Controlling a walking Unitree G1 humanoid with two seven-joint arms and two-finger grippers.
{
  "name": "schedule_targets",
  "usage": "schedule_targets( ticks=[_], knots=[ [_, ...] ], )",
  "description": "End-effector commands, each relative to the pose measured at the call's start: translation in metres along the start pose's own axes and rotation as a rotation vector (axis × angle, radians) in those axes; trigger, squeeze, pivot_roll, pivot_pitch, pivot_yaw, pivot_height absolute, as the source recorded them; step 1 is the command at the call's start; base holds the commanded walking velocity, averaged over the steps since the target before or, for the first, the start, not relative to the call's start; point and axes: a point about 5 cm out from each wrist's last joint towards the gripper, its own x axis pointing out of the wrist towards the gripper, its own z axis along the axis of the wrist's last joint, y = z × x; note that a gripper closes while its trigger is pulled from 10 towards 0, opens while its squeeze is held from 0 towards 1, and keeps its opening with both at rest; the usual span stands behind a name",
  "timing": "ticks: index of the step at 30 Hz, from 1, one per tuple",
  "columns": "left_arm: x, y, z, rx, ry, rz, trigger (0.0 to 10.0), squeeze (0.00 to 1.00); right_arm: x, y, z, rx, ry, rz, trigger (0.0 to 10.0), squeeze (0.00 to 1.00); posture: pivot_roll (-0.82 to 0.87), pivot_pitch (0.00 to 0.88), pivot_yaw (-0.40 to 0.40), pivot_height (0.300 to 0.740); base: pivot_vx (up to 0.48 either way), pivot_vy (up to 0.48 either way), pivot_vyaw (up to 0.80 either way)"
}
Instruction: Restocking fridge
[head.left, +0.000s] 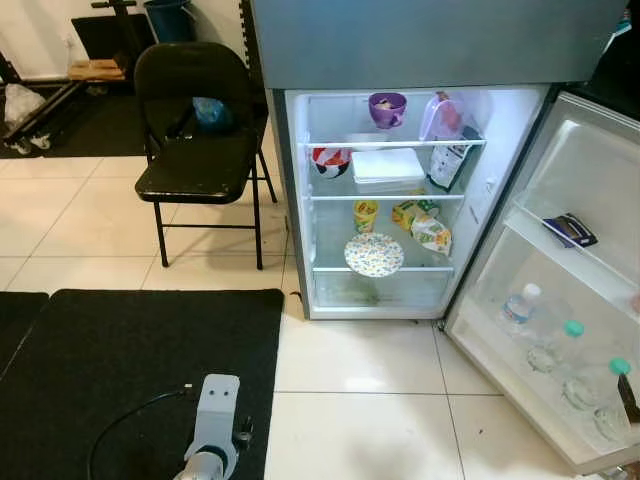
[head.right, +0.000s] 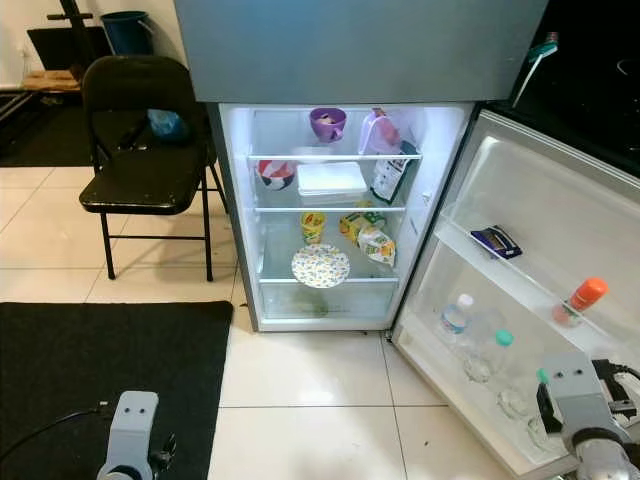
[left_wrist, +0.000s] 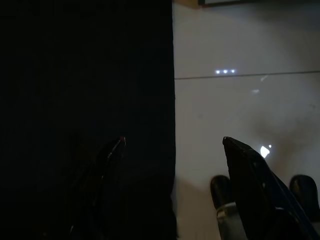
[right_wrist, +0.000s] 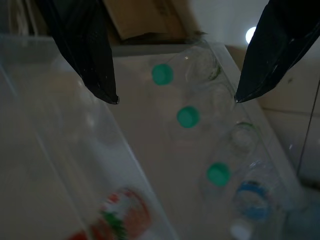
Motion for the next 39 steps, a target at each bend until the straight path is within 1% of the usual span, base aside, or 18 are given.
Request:
schedule_targets(
  ticks=[1,2,4,5,8,10,14,15,17,19,23,26,30,32,36,38,39],
  knots=[
    [-0.003,-0.006,-0.010,-0.014,0.032,-0.007,10.0,0.00,-0.002,-0.013,-0.001,-0.069,-0.006,-0.007,10.0,0.00,-0.17,0.139,-0.012,0.717,0.000,0.000,0.00],
    [-0.003,-0.006,-0.010,-0.014,0.032,-0.007,10.0,0.00,-0.002,-0.013,-0.001,-0.069,-0.006,-0.007,10.0,0.00,-0.17,0.139,-0.012,0.717,0.000,0.000,0.00],
    [-0.003,-0.007,-0.010,-0.012,0.034,-0.011,10.0,0.00,0.001,-0.029,0.006,-0.110,-0.023,-0.044,10.0,0.00,-0.17,0.139,-0.011,0.717,0.000,0.000,0.00],
    [-0.003,-0.007,-0.010,-0.012,0.034,-0.011,10.0,0.00,0.001,-0.029,0.006,-0.110,-0.023,-0.044,10.0,0.00,-0.17,0.139,-0.011,0.717,0.000,0.000,0.00],
    [-0.002,-0.006,-0.010,-0.008,0.035,-0.013,10.0,0.00,0.006,-0.050,0.021,-0.150,-0.065,-0.073,10.0,0.00,-0.17,0.138,-0.013,0.717,0.000,0.000,0.00],
    [-0.002,-0.005,-0.009,-0.006,0.033,-0.011,10.0,0.00,0.007,-0.057,0.025,-0.175,-0.070,-0.072,10.0,0.00,-0.17,0.137,-0.015,0.717,0.000,0.000,0.00],
    [-0.002,-0.003,-0.008,-0.008,0.031,-0.006,10.0,0.00,0.008,-0.059,0.023,-0.201,-0.038,-0.049,10.0,0.00,-0.17,0.136,-0.014,0.717,0.000,0.000,0.00],
    [-0.002,-0.003,-0.008,-0.008,0.031,-0.005,10.0,0.00,0.008,-0.058,0.018,-0.189,0.017,-0.032,10.0,0.00,-0.17,0.135,-0.013,0.717,0.000,0.000,0.00],
    [-0.002,-0.002,-0.008,-0.009,0.030,-0.003,10.0,0.00,0.010,-0.059,0.014,-0.097,0.072,-0.029,10.0,0.00,-0.16,0.134,-0.011,0.717,0.000,0.000,0.00],
    [-0.002,-0.002,-0.008,-0.007,0.031,-0.003,10.0,0.00,0.010,-0.059,0.014,-0.090,0.080,-0.031,10.0,0.00,-0.16,0.134,-0.009,0.717,0.000,0.000,0.00],
    [-0.002,-0.001,-0.008,-0.005,0.032,-0.002,10.0,0.00,0.012,-0.061,0.015,-0.104,0.094,-0.024,10.0,0.00,-0.16,0.134,-0.005,0.717,0.000,0.000,0.00],
    [-0.002,0.001,-0.008,-0.002,0.030,-0.001,10.0,0.00,0.014,-0.068,0.020,-0.113,0.095,-0.057,10.0,0.00,-0.16,0.135,0.000,0.717,0.000,0.000,0.00],
    [-0.002,0.002,-0.006,0.000,0.026,0.000,10.0,0.00,0.015,-0.071,0.022,-0.123,0.109,-0.057,10.0,0.00,-0.15,0.139,0.006,0.717,0.000,0.000,0.00],
    [-0.002,0.003,-0.005,0.003,0.023,0.001,10.0,0.00,0.015,-0.070,0.019,-0.150,0.153,-0.017,10.0,0.00,-0.14,0.146,0.010,0.717,0.000,0.000,0.00],
    [-0.003,0.004,-0.005,0.006,0.022,0.002,10.0,0.00,0.015,-0.070,0.017,-0.157,0.183,0.009,10.0,0.00,-0.14,0.149,0.013,0.717,0.000,0.000,0.00],
    [-0.004,0.006,-0.006,0.010,0.023,0.002,10.0,0.00,0.015,-0.065,0.014,-0.159,0.211,0.079,10.0,0.00,-0.14,0.154,0.016,0.717,0.000,0.000,0.00],
    [-0.004,0.006,-0.006,0.010,0.023,0.002,10.0,0.00,0.015,-0.065,0.014,-0.159,0.211,0.079,10.0,0.00,-0.14,0.154,0.016,0.717,0.000,0.000,0.00]
  ],
)
